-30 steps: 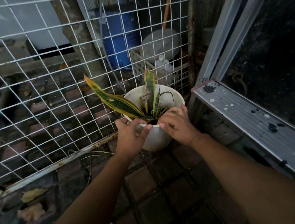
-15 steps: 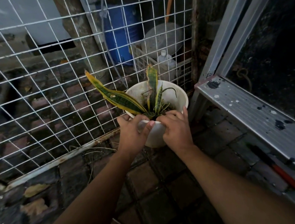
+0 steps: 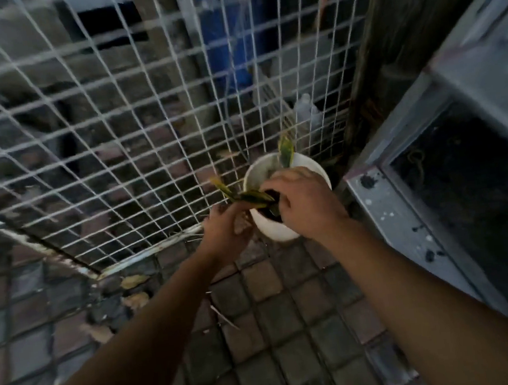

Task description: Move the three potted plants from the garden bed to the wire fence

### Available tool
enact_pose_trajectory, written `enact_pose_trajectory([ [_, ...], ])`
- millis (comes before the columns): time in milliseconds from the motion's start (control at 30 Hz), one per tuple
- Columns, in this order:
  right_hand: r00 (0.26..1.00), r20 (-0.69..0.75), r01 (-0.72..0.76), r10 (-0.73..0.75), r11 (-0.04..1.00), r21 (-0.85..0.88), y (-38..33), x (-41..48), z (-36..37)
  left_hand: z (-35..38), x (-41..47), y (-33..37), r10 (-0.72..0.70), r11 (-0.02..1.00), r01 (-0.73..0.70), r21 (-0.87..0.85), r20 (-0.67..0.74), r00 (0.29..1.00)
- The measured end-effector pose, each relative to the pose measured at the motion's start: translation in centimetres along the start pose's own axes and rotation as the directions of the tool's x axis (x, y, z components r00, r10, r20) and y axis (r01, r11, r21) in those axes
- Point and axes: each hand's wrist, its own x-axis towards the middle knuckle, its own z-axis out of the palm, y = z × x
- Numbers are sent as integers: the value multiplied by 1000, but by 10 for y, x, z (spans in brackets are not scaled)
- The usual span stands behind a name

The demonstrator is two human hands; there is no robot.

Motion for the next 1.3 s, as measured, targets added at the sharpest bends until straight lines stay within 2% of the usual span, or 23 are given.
enact_pose_trajectory([
  [67,995,40,87,-89,996,36,-51,4,-58,-74,-48,25,22,993,-26,-111,-43,999],
  [133,994,26,103,-107,989,110,-116,12,-119,-164,-100,51,16,979,-39,-201,-117,993],
  [300,971,40,226,-234,963,148,-326,50,-259,-423,-223,116,-20,933,-102,-345,-332,943],
  [400,949,10,309,-316,933,187,-457,81,-323,-568,-291,136,16,940,-173,-294,-468,884],
  [533,887,-71,460,-457,856,236,-610,126,-374,-716,-370,128,-49,944,-160,-290,-602,797],
  [667,767,-129,639,-628,731,241,-731,165,-383,-813,-429,103,-48,971,-144,-193,-742,669],
  [833,643,-142,757,-752,596,268,-840,220,-356,-894,-459,50,-133,976,-79,-205,-837,531],
  [1033,578,-139,796,-804,518,314,-938,317,-314,-993,-434,-22,-184,977,-15,-213,-879,440],
  [1167,549,-98,795,-830,482,369,-1008,397,-285,-1061,-413,-69,-247,966,18,-257,-905,346],
  [1300,463,-2,831,-887,433,348,-1092,461,-258,-1108,-411,-121,-328,945,79,-319,-907,263],
])
